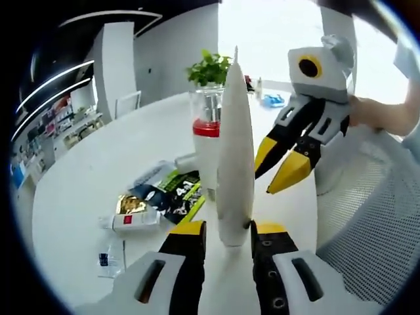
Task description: Arrange the skincare products in the storage area until every visible bottle or jar stands upright without overlapping.
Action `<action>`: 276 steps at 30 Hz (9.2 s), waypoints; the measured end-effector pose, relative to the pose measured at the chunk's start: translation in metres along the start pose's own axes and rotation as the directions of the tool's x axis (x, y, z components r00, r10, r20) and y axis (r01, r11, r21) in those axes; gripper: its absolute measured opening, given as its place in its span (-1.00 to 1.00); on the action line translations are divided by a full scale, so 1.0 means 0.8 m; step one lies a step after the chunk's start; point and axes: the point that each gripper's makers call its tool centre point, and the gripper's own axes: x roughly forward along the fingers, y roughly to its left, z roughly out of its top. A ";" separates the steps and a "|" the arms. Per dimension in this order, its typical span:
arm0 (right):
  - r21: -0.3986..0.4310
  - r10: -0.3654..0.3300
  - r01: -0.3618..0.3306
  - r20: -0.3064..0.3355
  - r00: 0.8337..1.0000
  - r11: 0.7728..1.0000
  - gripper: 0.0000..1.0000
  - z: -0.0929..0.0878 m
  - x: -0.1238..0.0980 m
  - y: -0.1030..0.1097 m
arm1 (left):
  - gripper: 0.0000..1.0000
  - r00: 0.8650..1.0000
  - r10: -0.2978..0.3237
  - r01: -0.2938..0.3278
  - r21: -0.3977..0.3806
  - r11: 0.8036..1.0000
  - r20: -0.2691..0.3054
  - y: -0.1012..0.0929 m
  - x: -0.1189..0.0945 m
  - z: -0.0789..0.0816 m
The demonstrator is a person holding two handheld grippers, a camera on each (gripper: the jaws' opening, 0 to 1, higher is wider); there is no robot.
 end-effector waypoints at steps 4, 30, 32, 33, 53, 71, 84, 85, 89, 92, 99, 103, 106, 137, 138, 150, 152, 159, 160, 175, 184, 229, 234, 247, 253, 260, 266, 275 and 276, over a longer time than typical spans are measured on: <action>0.014 -0.038 0.038 0.000 0.999 0.999 -0.66 0.002 -0.010 -0.021 | -0.54 1.000 0.023 -0.023 -0.014 1.000 -0.013 0.005 0.001 -0.005; 0.060 -0.045 0.048 -0.037 0.998 0.997 -0.59 0.002 0.008 -0.063 | -0.67 0.992 0.111 -0.116 -0.094 0.989 -0.053 0.026 0.010 -0.013; 0.056 -0.048 0.050 -0.040 0.998 0.997 -0.59 0.001 0.009 -0.064 | -0.67 0.992 0.119 -0.123 -0.099 0.987 -0.052 0.028 0.012 -0.011; 0.058 -0.048 0.050 -0.042 0.998 0.997 -0.59 0.001 0.010 -0.065 | -0.67 0.991 0.128 -0.132 -0.094 0.987 -0.050 0.030 0.013 -0.010; 0.105 -0.076 0.081 -0.047 0.996 0.991 -0.58 -0.009 0.024 -0.074 | -0.69 0.986 0.163 -0.166 -0.131 0.977 -0.030 0.041 0.028 0.002; 0.115 -0.079 0.084 -0.049 0.996 0.990 -0.58 -0.013 0.028 -0.075 | -0.74 0.983 0.182 -0.185 -0.140 0.973 -0.032 0.047 0.031 0.001; 0.123 -0.078 0.085 -0.056 0.995 0.989 -0.59 -0.018 0.032 -0.075 | -0.86 0.981 0.190 -0.195 -0.132 0.972 -0.049 0.055 0.025 -0.005; 0.117 -0.078 0.085 -0.063 0.995 0.989 -0.59 -0.019 0.033 -0.074 | -0.88 0.980 0.191 -0.196 -0.129 0.972 -0.049 0.055 0.024 -0.005; 0.104 -0.087 0.093 -0.060 0.994 0.990 -0.59 -0.018 0.034 -0.076 | -0.93 0.978 0.201 -0.206 -0.108 0.972 -0.062 0.057 0.024 -0.008; 0.111 -0.091 0.098 -0.061 0.994 0.989 -0.60 -0.019 0.034 -0.077 | -0.90 0.981 0.186 -0.192 -0.116 0.974 -0.062 0.054 0.026 -0.008; 0.123 -0.097 0.102 -0.040 0.994 0.987 -0.54 -0.011 0.021 -0.077 | -0.86 0.982 0.187 -0.189 -0.159 0.969 -0.028 0.048 0.012 0.001; 0.131 -0.097 0.100 -0.028 0.995 0.986 -0.41 -0.005 0.014 -0.071 | -0.75 0.983 0.183 -0.179 -0.210 0.961 -0.001 0.038 0.002 0.008; 0.116 -0.096 0.099 -0.028 0.995 0.988 -0.27 -0.003 0.006 -0.061 | -0.69 0.984 0.179 -0.173 -0.222 0.960 0.007 0.031 -0.008 0.011; 0.002 -0.156 0.156 0.072 0.985 0.988 0.99 0.042 -0.072 -0.012 | 0.77 0.980 0.194 -0.180 -0.193 0.964 0.054 -0.028 -0.092 0.036; 0.002 -0.156 0.156 0.075 0.985 0.988 0.99 0.042 -0.074 -0.011 | 0.80 0.980 0.192 -0.179 -0.186 0.966 0.056 -0.031 -0.094 0.037; -0.006 -0.152 0.152 0.068 0.986 0.988 0.99 0.038 -0.079 0.003 | 0.95 0.977 0.207 -0.193 -0.189 0.963 0.058 -0.036 -0.106 0.037; -0.013 -0.150 0.152 0.065 0.987 0.988 0.99 0.038 -0.079 0.005 | 0.95 0.977 0.204 -0.190 -0.188 0.964 0.057 -0.037 -0.107 0.036; -0.026 -0.163 0.165 0.063 0.985 0.986 0.96 0.039 -0.082 0.002 | 0.95 0.973 0.217 -0.198 -0.197 0.960 0.080 -0.033 -0.111 0.039; -0.024 -0.163 0.165 0.064 0.985 0.986 0.96 0.040 -0.082 0.002 | 0.95 0.972 0.219 -0.200 -0.197 0.960 0.080 -0.032 -0.112 0.039; -0.011 -0.165 0.166 0.035 0.986 0.986 0.93 0.037 -0.071 -0.012 | 0.95 0.972 0.223 -0.204 -0.207 0.957 0.072 -0.009 -0.106 0.030; -0.014 -0.160 0.160 -0.002 0.987 0.987 0.99 0.021 -0.059 -0.017 | 0.94 0.981 0.189 -0.177 -0.167 0.970 0.054 0.010 -0.099 0.026; 0.125 -0.164 0.168 -0.041 0.986 0.978 0.94 0.002 -0.051 -0.046 | 0.23 0.947 0.059 0.078 0.408 0.910 -0.315 0.173 -0.021 -0.004; 0.131 -0.158 0.162 -0.040 0.987 0.978 0.91 0.001 -0.049 -0.045 | 0.13 0.933 0.047 0.139 0.477 0.868 -0.356 0.177 -0.007 -0.011; 0.172 -0.162 0.168 -0.053 0.985 0.971 0.87 -0.014 -0.049 -0.051 | -0.13 0.883 -0.006 0.288 0.532 0.796 -0.469 0.191 0.025 -0.021; 0.185 -0.175 0.180 -0.042 0.984 0.966 0.85 -0.013 -0.051 -0.056 | -0.34 0.841 -0.012 0.375 0.569 0.732 -0.540 0.194 0.036 -0.029; 0.202 -0.172 0.181 -0.062 0.983 0.963 0.81 -0.024 -0.048 -0.057 | -0.55 0.787 0.002 0.465 0.595 0.656 -0.617 0.196 0.046 -0.042; 0.229 -0.173 0.181 -0.056 0.983 0.956 0.80 -0.028 -0.050 -0.057 | -0.56 0.768 0.009 0.501 0.610 0.614 -0.640 0.193 0.053 -0.049; 0.242 -0.178 0.186 -0.054 0.983 0.952 0.75 -0.033 -0.054 -0.056 | -0.69 0.780 -0.007 0.518 0.640 0.568 -0.626 0.189 0.040 -0.049; 0.241 -0.175 0.182 -0.053 0.983 0.953 0.74 -0.033 -0.054 -0.055 | -0.69 0.779 -0.008 0.521 0.640 0.565 -0.627 0.188 0.039 -0.050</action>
